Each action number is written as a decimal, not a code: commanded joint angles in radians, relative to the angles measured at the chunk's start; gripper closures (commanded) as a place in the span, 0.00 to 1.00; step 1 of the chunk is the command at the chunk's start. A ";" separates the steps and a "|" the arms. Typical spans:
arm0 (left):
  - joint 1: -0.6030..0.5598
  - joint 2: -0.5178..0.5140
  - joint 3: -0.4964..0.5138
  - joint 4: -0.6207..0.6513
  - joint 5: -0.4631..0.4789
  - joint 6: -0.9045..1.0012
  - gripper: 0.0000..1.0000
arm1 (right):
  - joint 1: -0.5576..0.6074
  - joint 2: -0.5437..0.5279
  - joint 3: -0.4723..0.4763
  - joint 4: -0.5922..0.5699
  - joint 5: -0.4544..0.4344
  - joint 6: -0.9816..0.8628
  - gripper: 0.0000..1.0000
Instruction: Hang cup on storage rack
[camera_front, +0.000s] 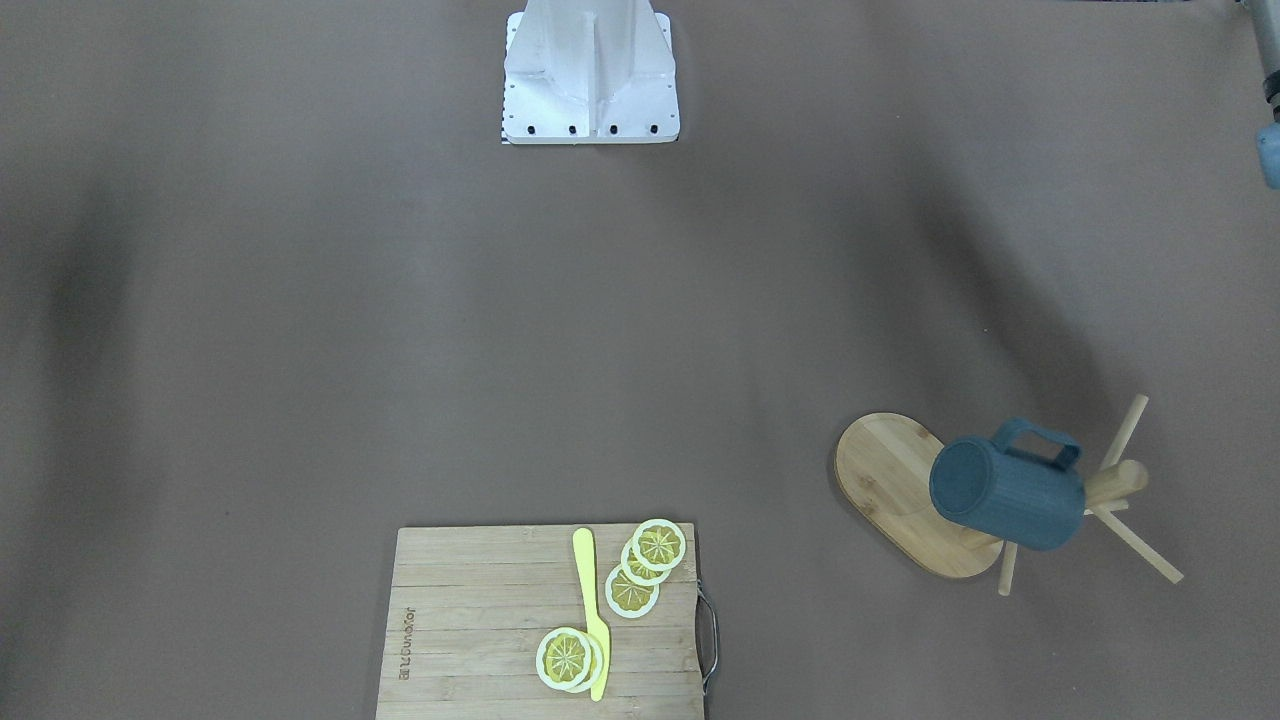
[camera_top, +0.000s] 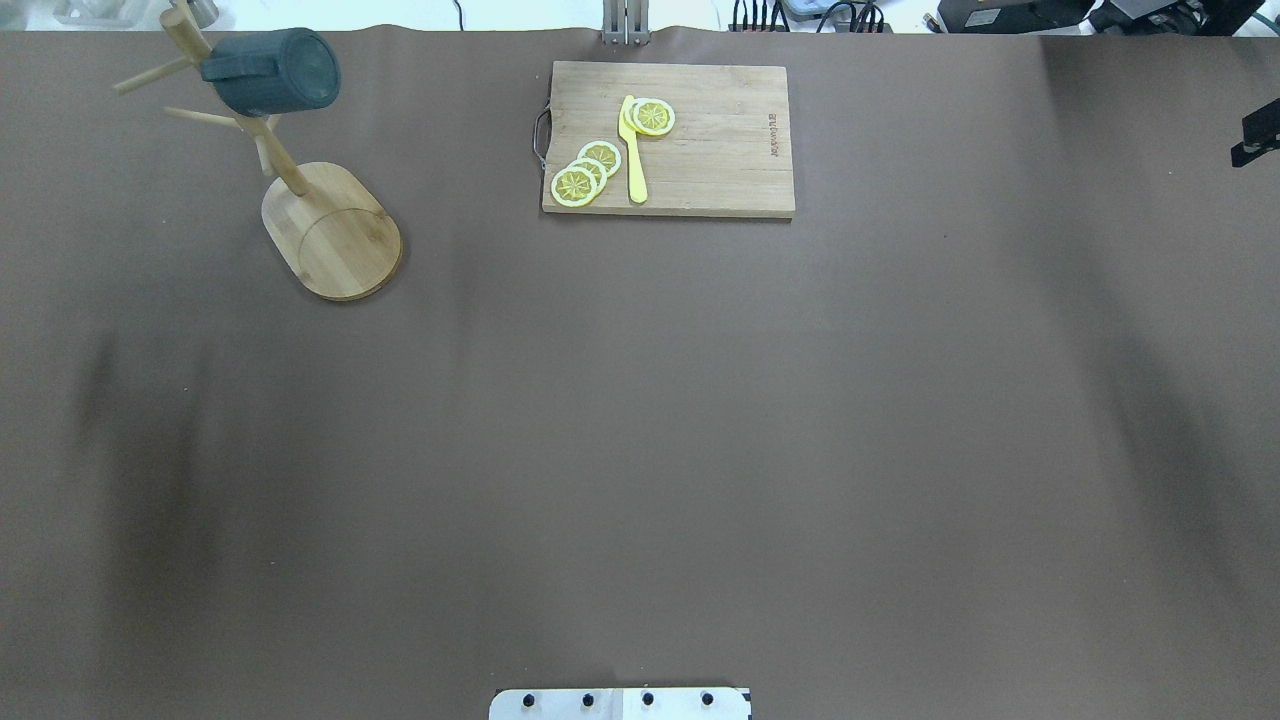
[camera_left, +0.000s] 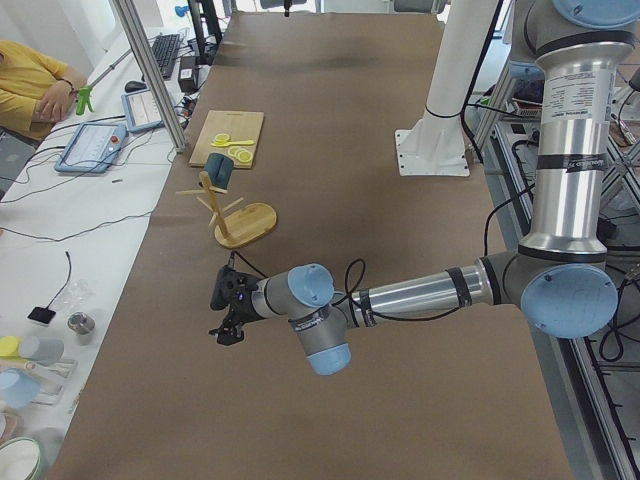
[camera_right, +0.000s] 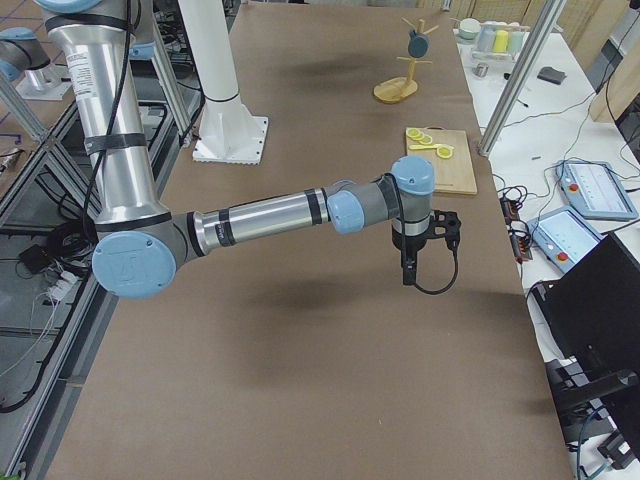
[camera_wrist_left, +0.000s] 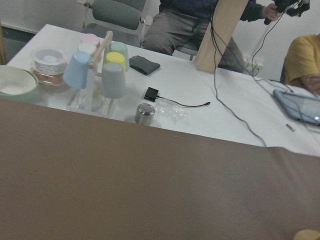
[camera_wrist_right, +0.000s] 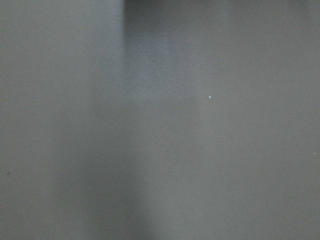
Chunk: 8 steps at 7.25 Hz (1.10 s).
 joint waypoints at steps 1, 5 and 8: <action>-0.025 0.002 -0.018 0.283 -0.027 0.271 0.02 | 0.014 -0.042 0.000 0.001 0.010 -0.068 0.00; -0.025 0.012 -0.182 0.740 -0.410 0.273 0.02 | 0.014 -0.049 -0.012 -0.008 0.043 -0.068 0.00; 0.001 0.096 -0.309 0.905 -0.501 0.382 0.02 | 0.014 -0.074 -0.023 -0.011 0.087 -0.069 0.00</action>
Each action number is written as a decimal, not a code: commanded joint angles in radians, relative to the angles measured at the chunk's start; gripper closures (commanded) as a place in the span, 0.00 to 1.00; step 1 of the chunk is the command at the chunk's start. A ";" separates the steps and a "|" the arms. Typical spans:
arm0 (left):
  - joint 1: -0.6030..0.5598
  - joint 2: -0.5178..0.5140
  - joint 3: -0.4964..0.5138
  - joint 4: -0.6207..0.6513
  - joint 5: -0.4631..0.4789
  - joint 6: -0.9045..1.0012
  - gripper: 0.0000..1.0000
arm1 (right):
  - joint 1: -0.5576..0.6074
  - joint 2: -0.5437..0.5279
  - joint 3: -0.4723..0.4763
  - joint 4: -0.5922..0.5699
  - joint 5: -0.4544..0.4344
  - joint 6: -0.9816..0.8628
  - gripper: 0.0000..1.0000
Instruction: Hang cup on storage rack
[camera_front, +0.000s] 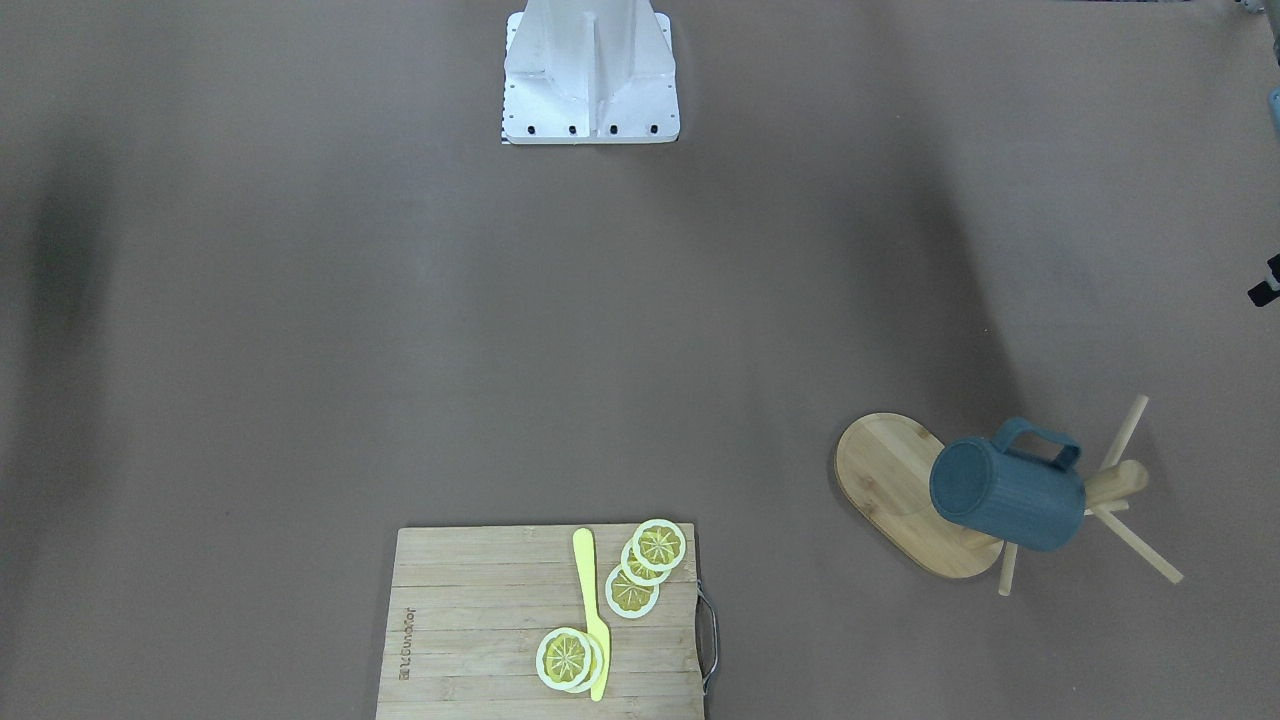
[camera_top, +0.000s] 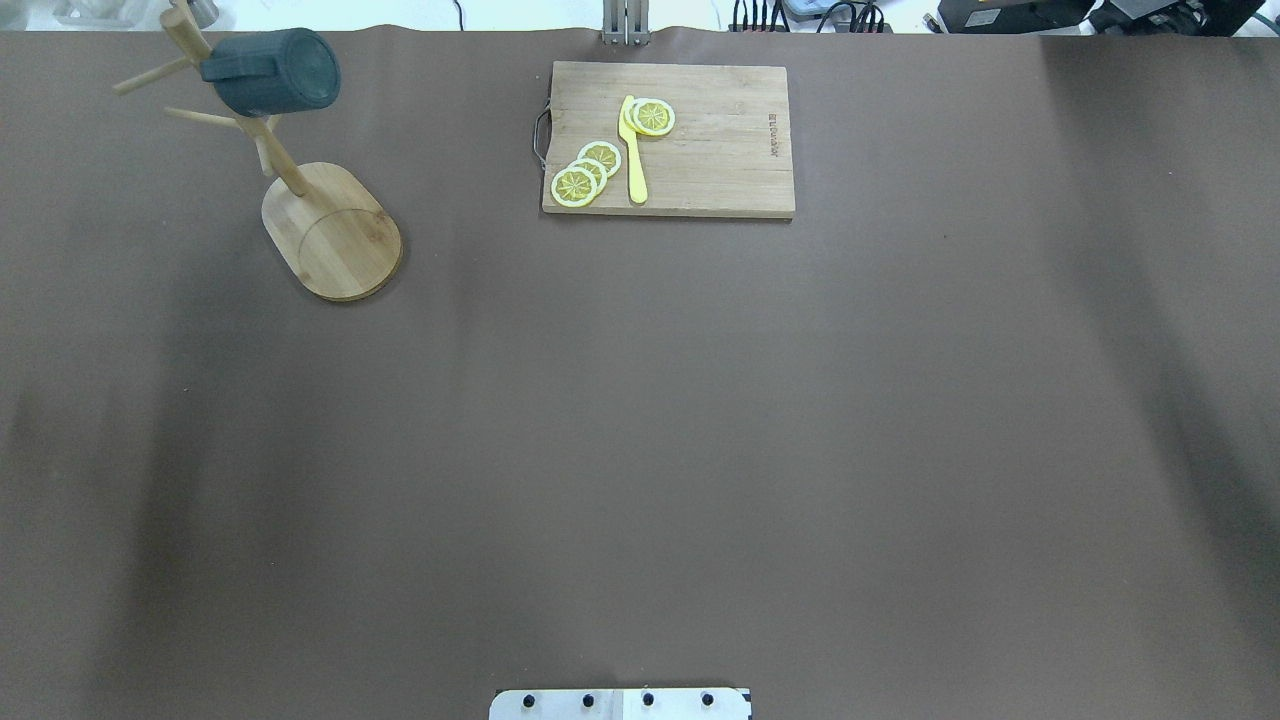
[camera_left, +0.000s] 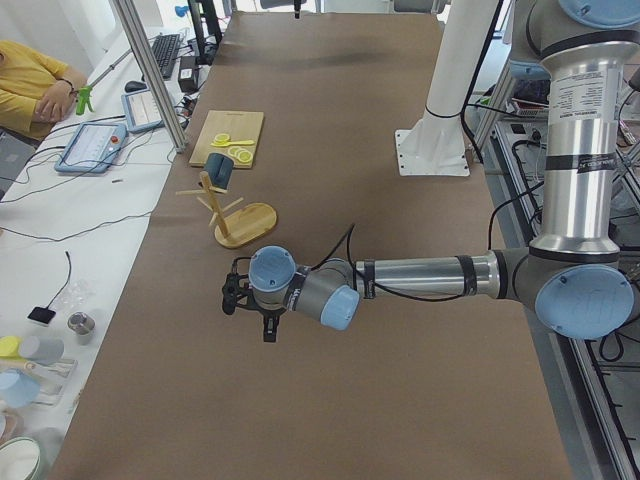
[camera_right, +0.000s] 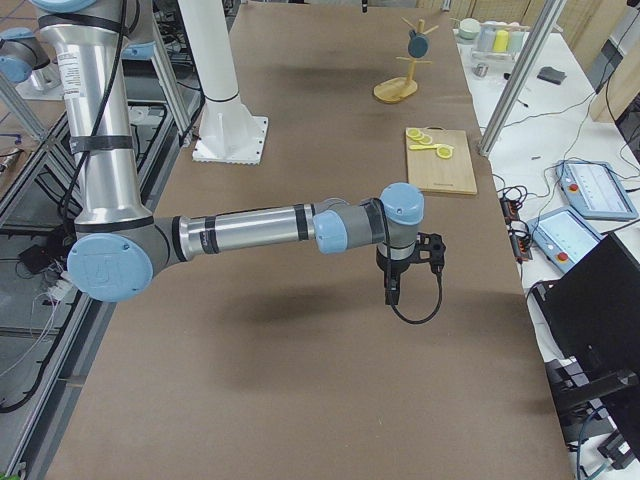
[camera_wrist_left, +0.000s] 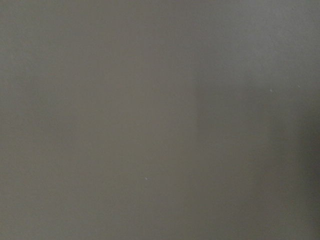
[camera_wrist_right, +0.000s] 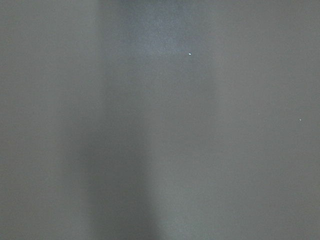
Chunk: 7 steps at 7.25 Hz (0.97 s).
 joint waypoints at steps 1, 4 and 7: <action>0.009 0.065 -0.040 0.062 -0.002 0.161 0.02 | 0.000 -0.026 -0.005 0.001 0.010 -0.005 0.00; -0.020 0.065 -0.072 0.184 0.106 0.166 0.02 | 0.000 -0.043 -0.005 0.009 0.011 -0.005 0.00; -0.019 0.051 -0.089 0.179 0.104 0.163 0.02 | 0.000 -0.042 0.002 0.009 0.013 -0.005 0.00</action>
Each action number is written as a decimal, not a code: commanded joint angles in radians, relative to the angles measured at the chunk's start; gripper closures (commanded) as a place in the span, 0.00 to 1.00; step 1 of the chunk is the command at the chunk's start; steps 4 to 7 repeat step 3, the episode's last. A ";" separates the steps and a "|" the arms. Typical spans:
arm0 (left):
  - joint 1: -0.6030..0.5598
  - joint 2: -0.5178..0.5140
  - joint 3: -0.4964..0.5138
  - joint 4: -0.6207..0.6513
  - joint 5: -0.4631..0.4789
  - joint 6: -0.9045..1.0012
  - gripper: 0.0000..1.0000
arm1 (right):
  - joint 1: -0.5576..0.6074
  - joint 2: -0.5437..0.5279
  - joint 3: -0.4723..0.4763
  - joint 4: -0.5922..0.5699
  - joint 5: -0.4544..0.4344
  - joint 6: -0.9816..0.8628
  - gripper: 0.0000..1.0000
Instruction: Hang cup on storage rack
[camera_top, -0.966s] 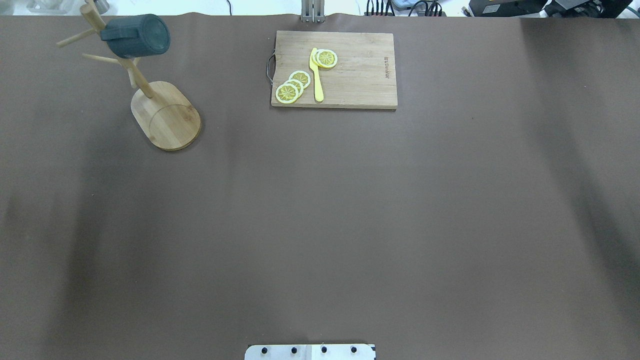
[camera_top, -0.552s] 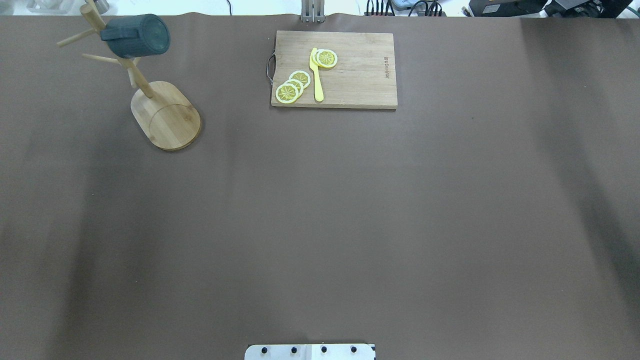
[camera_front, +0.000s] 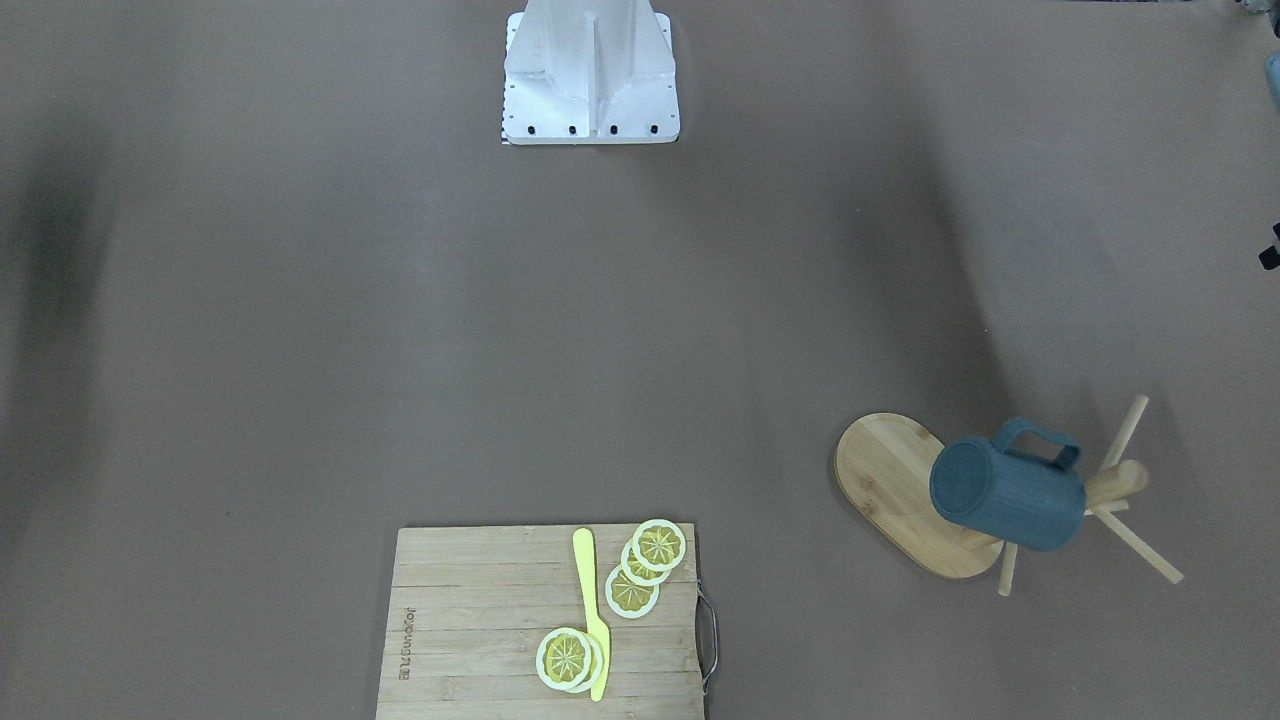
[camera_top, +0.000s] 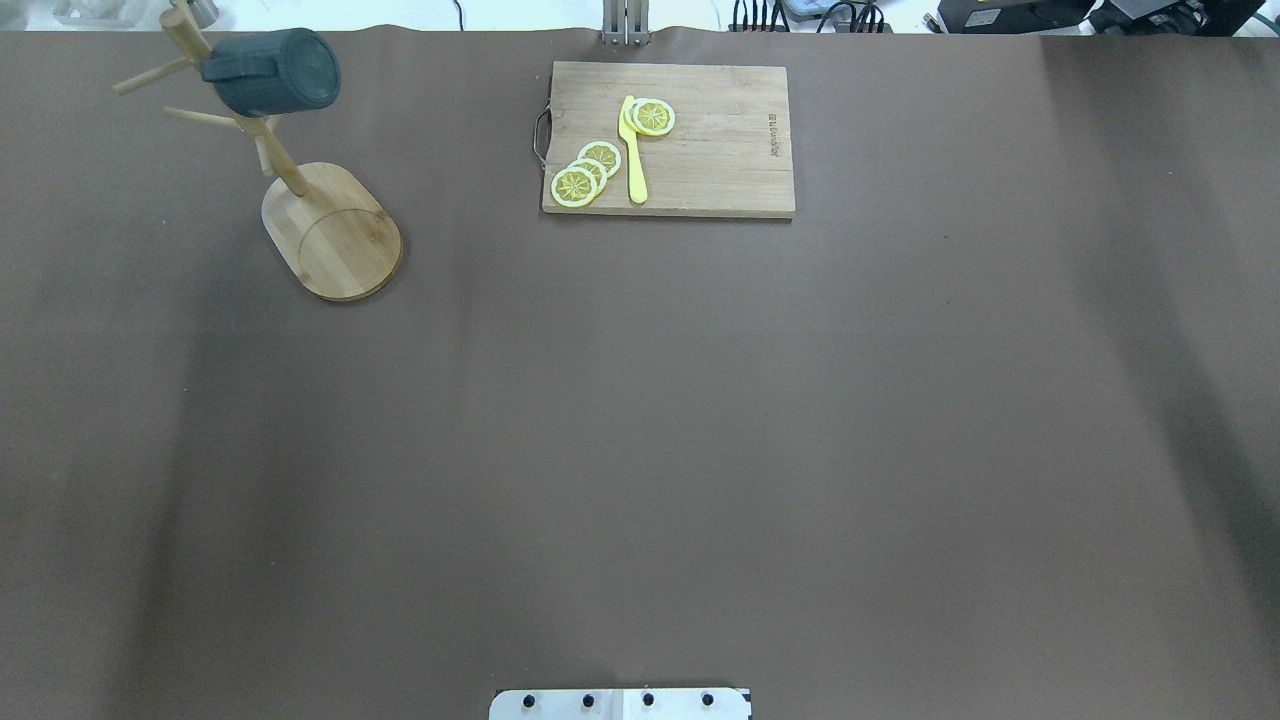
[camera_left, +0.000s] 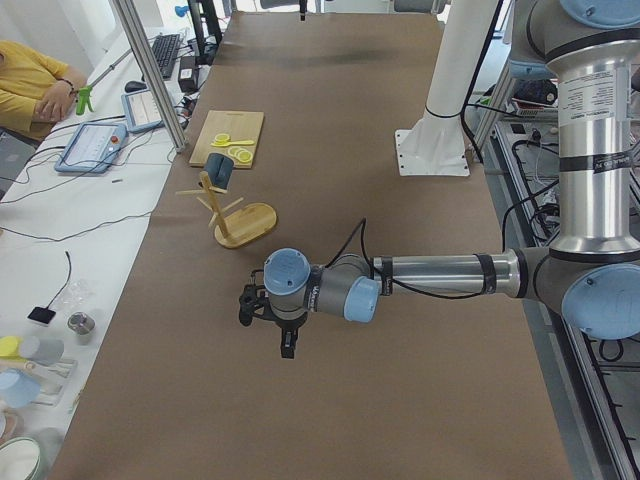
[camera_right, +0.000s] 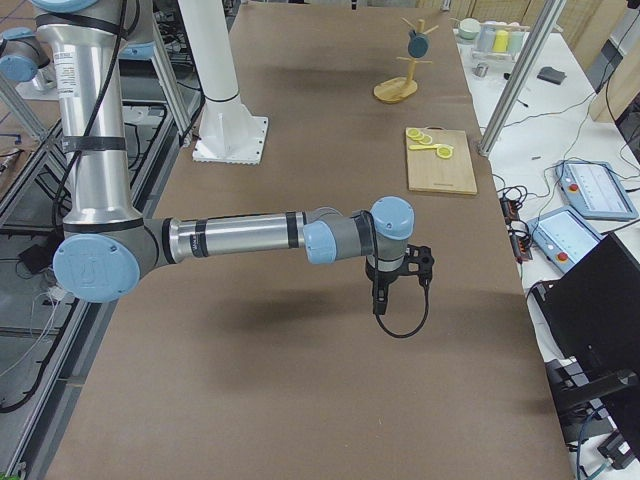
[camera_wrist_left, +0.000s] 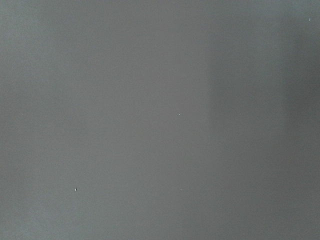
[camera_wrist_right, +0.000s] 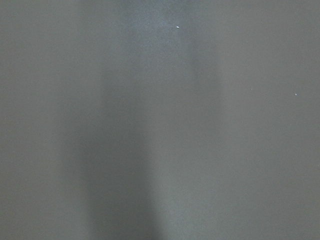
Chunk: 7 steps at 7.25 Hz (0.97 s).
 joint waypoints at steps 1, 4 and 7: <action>0.001 -0.011 -0.011 0.000 0.001 -0.002 0.02 | 0.000 -0.001 0.000 0.003 0.000 0.000 0.00; 0.001 -0.014 -0.008 0.000 0.003 -0.003 0.02 | 0.000 -0.003 0.002 0.003 0.000 0.002 0.00; 0.001 -0.014 -0.008 0.000 0.003 -0.003 0.02 | 0.000 -0.003 0.002 0.003 0.000 0.002 0.00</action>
